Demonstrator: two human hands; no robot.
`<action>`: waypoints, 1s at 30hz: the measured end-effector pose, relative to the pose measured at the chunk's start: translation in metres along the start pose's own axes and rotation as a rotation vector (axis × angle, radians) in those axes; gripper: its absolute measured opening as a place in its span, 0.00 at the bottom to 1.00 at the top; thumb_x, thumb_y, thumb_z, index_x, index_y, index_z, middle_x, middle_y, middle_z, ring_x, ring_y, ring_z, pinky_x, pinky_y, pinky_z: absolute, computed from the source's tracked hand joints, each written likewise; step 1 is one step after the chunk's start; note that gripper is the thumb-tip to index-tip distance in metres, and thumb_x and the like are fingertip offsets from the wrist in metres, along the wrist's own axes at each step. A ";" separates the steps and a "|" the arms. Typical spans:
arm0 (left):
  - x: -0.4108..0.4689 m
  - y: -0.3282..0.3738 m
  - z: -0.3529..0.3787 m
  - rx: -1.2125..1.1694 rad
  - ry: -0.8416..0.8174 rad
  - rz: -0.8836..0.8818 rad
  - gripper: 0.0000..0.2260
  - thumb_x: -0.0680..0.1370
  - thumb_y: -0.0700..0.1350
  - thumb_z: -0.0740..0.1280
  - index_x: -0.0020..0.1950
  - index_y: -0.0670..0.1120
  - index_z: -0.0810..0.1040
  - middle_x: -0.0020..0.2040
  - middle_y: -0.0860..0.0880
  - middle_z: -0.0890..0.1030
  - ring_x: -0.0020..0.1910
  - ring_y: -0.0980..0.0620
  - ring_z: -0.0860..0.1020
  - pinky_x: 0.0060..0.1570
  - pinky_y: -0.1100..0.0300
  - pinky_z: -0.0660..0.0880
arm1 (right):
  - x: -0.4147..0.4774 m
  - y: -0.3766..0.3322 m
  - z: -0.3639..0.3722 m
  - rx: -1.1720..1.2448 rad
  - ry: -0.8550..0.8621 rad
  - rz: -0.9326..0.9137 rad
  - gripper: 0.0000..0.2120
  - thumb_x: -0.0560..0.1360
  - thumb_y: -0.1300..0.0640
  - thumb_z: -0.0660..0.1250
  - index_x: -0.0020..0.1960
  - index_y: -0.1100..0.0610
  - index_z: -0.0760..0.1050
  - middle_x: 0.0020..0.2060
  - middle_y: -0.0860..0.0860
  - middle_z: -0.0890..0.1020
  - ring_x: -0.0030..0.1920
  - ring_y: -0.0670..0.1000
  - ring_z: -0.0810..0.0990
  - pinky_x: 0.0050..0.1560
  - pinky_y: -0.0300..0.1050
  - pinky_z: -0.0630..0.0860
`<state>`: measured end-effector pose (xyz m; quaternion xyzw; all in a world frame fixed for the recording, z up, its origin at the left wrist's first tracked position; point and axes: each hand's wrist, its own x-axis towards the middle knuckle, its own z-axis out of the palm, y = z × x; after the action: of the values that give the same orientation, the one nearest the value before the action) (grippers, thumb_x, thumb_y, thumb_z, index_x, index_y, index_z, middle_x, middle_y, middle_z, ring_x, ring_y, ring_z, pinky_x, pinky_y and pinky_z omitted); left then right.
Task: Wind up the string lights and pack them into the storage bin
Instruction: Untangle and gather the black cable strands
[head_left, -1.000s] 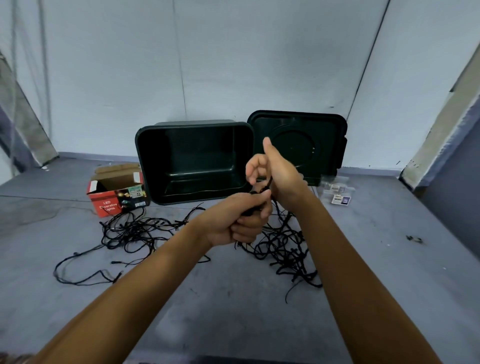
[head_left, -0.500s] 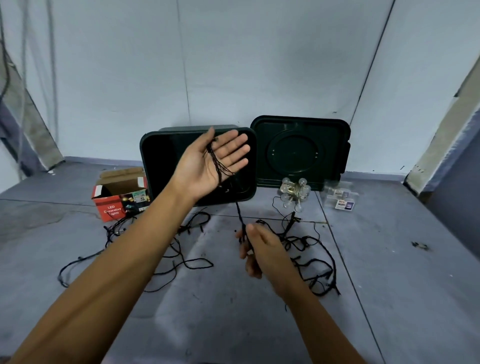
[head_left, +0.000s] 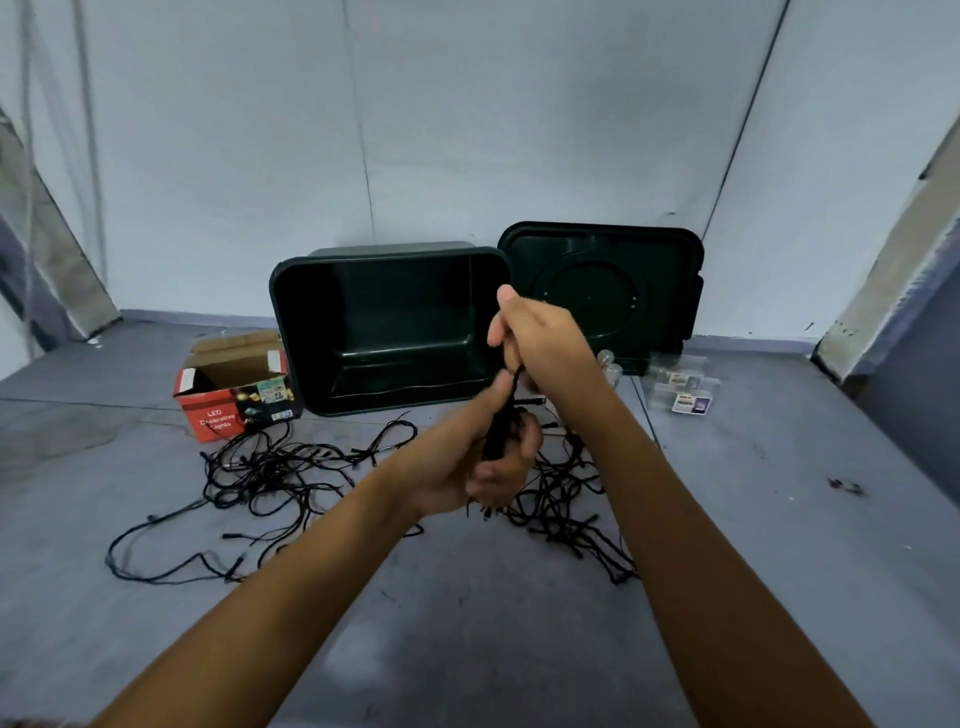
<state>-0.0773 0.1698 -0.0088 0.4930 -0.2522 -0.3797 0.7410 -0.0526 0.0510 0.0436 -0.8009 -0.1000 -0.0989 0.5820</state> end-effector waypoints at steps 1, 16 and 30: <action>-0.001 0.003 0.001 -0.031 -0.030 0.033 0.20 0.71 0.62 0.66 0.35 0.44 0.76 0.19 0.55 0.67 0.16 0.60 0.64 0.20 0.68 0.64 | 0.004 0.011 0.002 0.143 -0.048 0.085 0.22 0.80 0.47 0.54 0.32 0.58 0.71 0.21 0.49 0.68 0.22 0.45 0.66 0.27 0.37 0.63; 0.004 0.105 -0.035 -0.318 0.368 0.548 0.19 0.78 0.48 0.55 0.44 0.43 0.85 0.42 0.48 0.85 0.44 0.51 0.83 0.50 0.55 0.78 | -0.089 0.076 0.031 0.164 -0.197 0.189 0.17 0.81 0.52 0.53 0.40 0.58 0.71 0.25 0.47 0.69 0.25 0.46 0.67 0.27 0.38 0.67; 0.008 0.008 -0.007 0.135 0.126 -0.041 0.31 0.75 0.66 0.49 0.33 0.42 0.75 0.21 0.49 0.67 0.17 0.54 0.66 0.22 0.64 0.66 | -0.010 -0.004 -0.012 -0.105 -0.049 -0.078 0.21 0.79 0.52 0.61 0.28 0.56 0.67 0.16 0.44 0.68 0.19 0.43 0.66 0.23 0.32 0.62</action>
<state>-0.0643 0.1686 -0.0039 0.5697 -0.2198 -0.3451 0.7127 -0.0635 0.0402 0.0488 -0.8280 -0.1399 -0.1072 0.5323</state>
